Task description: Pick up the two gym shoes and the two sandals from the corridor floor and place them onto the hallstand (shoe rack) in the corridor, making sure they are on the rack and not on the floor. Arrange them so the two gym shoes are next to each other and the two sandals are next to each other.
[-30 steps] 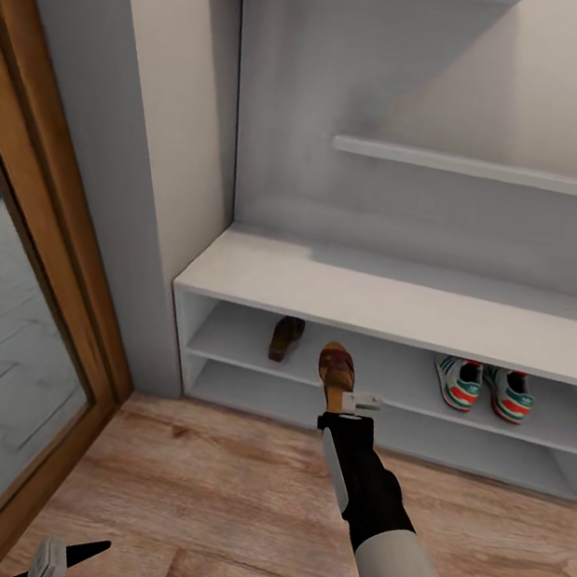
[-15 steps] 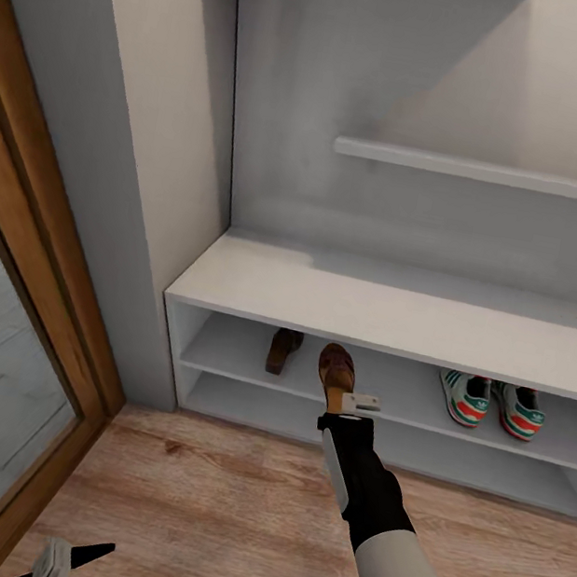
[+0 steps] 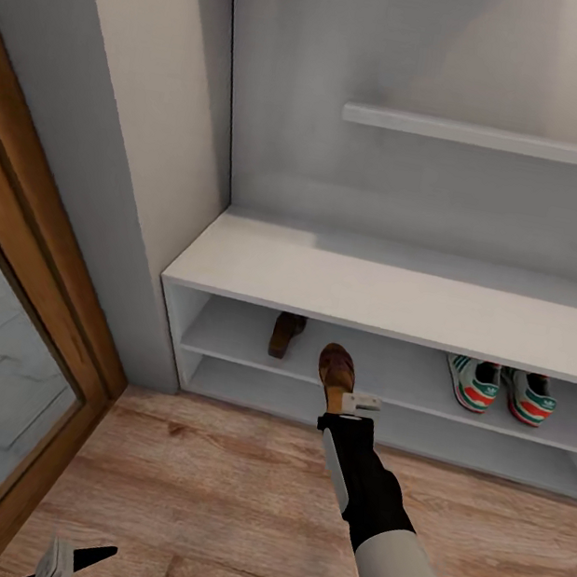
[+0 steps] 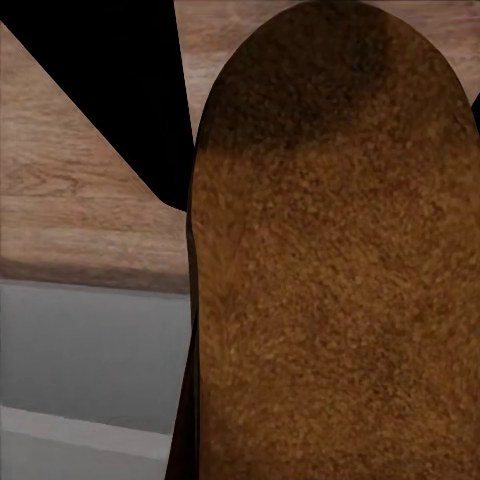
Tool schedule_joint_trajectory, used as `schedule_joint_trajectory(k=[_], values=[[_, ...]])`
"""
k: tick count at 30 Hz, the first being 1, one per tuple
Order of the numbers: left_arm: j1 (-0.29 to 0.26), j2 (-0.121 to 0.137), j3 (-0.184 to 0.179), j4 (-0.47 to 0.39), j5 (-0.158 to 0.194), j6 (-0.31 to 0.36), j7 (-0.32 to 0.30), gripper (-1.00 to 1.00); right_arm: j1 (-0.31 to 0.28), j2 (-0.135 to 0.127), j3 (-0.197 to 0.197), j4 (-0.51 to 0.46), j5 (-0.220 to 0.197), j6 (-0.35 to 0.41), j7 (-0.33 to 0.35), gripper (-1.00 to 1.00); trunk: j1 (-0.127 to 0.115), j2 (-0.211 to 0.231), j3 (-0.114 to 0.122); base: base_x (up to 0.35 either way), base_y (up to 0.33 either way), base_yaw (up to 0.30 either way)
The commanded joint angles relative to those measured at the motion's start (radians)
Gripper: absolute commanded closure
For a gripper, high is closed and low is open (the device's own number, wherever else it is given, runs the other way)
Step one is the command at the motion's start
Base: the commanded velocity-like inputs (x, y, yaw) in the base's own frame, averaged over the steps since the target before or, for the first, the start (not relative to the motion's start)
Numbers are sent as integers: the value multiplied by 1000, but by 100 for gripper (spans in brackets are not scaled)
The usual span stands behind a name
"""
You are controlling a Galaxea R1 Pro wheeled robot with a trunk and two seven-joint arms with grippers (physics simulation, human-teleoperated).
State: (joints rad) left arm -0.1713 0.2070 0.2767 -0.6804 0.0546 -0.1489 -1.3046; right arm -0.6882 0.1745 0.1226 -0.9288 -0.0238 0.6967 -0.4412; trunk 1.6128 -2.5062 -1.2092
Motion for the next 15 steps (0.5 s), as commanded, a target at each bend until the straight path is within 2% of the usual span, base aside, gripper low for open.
schedule_joint_trajectory(k=[1,9,15], values=[[-1,0,1,1,1,-10,-2,-100,-1,0,1,0,-5,4,-8,100,0,0,-2,0,0,0],[-1,0,1,1,1,-13,-2,-100,-1,0,0,0,-5,4,-8,100,0,0,-5,3,0,0],[-1,0,1,1,1,-11,-2,-100,-1,0,0,0,-4,4,-8,100,0,0,-5,184,0,0]])
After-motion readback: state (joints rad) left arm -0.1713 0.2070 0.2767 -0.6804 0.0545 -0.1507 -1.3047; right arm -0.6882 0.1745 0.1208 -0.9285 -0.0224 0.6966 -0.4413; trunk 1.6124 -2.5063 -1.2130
